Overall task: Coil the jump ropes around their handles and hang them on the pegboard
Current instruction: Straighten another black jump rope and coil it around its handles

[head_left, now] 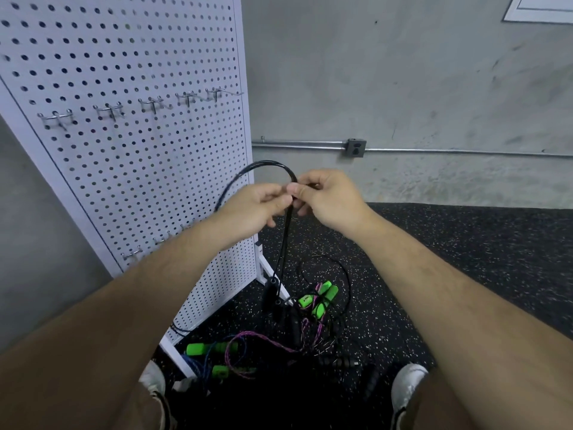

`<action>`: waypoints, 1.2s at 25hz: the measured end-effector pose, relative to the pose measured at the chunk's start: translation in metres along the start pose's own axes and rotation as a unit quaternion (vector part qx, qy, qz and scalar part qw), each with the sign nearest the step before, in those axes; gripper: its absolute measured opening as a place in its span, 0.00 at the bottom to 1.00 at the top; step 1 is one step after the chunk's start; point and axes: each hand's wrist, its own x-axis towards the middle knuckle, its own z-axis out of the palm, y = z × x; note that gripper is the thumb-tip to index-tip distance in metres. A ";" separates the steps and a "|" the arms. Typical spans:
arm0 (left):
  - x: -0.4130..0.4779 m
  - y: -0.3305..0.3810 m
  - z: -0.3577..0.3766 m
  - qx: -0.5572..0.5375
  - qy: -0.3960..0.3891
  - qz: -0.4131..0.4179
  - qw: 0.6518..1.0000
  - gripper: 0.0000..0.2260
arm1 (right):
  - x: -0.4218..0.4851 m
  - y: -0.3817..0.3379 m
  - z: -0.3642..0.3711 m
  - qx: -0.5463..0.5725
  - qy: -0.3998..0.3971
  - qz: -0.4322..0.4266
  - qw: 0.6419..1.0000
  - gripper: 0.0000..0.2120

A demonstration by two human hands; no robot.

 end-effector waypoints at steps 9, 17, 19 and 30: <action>0.000 0.013 -0.006 -0.024 0.094 0.023 0.995 0.08 | -0.006 0.005 -0.002 0.016 -0.074 0.035 0.996 0.07; 0.004 0.017 -0.018 -0.113 0.118 0.039 0.986 0.09 | -0.012 0.010 0.014 -0.052 -0.078 0.035 0.995 0.08; -0.004 0.011 -0.014 -0.014 0.052 0.009 0.999 0.09 | -0.008 0.005 0.008 -0.031 -0.053 0.024 0.998 0.08; -0.004 0.000 0.007 -0.006 0.031 0.006 0.999 0.07 | -0.006 0.003 0.003 0.022 -0.013 0.014 1.000 0.03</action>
